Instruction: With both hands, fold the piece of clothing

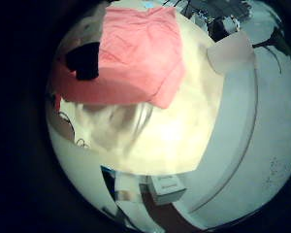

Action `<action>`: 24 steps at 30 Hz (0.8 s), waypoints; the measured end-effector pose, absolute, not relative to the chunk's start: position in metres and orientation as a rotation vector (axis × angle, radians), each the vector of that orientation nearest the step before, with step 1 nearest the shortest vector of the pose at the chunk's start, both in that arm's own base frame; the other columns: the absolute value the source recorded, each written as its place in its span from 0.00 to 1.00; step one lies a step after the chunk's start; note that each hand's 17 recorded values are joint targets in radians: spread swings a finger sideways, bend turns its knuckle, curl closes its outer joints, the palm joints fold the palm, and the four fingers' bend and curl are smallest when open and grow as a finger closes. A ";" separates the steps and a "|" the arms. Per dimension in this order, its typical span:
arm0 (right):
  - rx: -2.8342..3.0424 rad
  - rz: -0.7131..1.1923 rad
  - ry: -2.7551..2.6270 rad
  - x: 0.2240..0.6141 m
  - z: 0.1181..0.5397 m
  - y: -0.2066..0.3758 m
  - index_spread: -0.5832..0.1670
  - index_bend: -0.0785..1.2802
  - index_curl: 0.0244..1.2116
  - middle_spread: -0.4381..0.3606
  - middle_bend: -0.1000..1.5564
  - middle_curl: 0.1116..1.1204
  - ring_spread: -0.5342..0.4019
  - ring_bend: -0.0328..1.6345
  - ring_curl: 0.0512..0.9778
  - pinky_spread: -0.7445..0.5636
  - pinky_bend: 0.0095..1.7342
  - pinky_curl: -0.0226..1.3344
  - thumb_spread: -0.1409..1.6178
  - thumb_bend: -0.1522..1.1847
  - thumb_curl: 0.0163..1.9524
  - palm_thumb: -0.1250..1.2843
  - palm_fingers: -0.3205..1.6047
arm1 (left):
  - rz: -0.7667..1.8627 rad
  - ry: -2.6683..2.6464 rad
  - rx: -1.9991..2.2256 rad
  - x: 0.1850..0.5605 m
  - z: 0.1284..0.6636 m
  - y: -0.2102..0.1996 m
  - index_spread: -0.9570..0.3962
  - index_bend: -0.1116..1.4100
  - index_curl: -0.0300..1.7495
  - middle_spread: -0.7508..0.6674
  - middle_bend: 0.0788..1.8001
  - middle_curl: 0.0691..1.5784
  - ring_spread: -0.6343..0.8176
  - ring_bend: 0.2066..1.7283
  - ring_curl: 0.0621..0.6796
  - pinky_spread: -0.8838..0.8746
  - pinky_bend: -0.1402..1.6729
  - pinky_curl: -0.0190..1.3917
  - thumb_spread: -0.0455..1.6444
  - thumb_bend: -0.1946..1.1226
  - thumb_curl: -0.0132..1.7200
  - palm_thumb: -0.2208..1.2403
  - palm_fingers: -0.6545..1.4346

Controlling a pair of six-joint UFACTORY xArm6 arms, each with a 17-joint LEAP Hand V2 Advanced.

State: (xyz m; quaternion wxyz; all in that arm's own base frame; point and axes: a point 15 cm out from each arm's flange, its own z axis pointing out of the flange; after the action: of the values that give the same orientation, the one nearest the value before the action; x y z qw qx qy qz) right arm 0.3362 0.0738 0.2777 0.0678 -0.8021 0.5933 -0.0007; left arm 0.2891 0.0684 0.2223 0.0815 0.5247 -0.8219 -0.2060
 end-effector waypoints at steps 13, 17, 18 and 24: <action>-2.233 -0.085 1.897 0.405 0.292 0.045 0.44 0.86 0.67 0.36 0.80 0.71 0.33 0.81 0.70 0.35 0.64 0.71 0.84 0.11 0.20 0.79 0.75 | -0.550 -2.411 1.622 0.355 0.256 0.063 0.22 0.32 0.42 0.11 0.44 0.33 0.01 0.35 0.53 0.05 0.58 0.33 0.71 0.14 0.35 0.81 0.86; -2.197 -0.095 1.903 0.435 0.294 0.045 0.44 0.86 0.67 0.36 0.80 0.70 0.33 0.81 0.70 0.35 0.64 0.72 0.84 0.11 0.20 0.81 0.75 | -0.507 -2.398 1.637 0.387 0.260 0.055 0.22 0.32 0.43 0.12 0.44 0.33 0.01 0.35 0.53 0.06 0.58 0.33 0.71 0.14 0.35 0.81 0.86; -2.186 -0.096 1.904 0.442 0.295 0.046 0.44 0.86 0.67 0.36 0.80 0.70 0.33 0.81 0.70 0.35 0.64 0.72 0.83 0.11 0.21 0.81 0.75 | -0.502 -2.395 1.643 0.394 0.261 0.055 0.22 0.32 0.43 0.12 0.44 0.32 0.01 0.35 0.53 0.06 0.58 0.33 0.71 0.14 0.35 0.81 0.86; -2.114 -0.082 1.926 0.486 0.293 0.048 0.44 0.86 0.66 0.36 0.80 0.69 0.33 0.81 0.70 0.35 0.64 0.72 0.83 0.11 0.21 0.84 0.75 | -0.499 -2.370 1.680 0.437 0.256 0.054 0.22 0.31 0.43 0.12 0.45 0.32 0.01 0.35 0.54 0.05 0.58 0.33 0.71 0.14 0.36 0.81 0.86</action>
State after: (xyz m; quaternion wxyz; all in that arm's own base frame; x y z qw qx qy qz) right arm 0.4862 0.0483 0.2927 0.1400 -0.7316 0.6666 -0.0285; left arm 0.4373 0.0541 0.2563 0.0967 0.5673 -0.8003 -0.1684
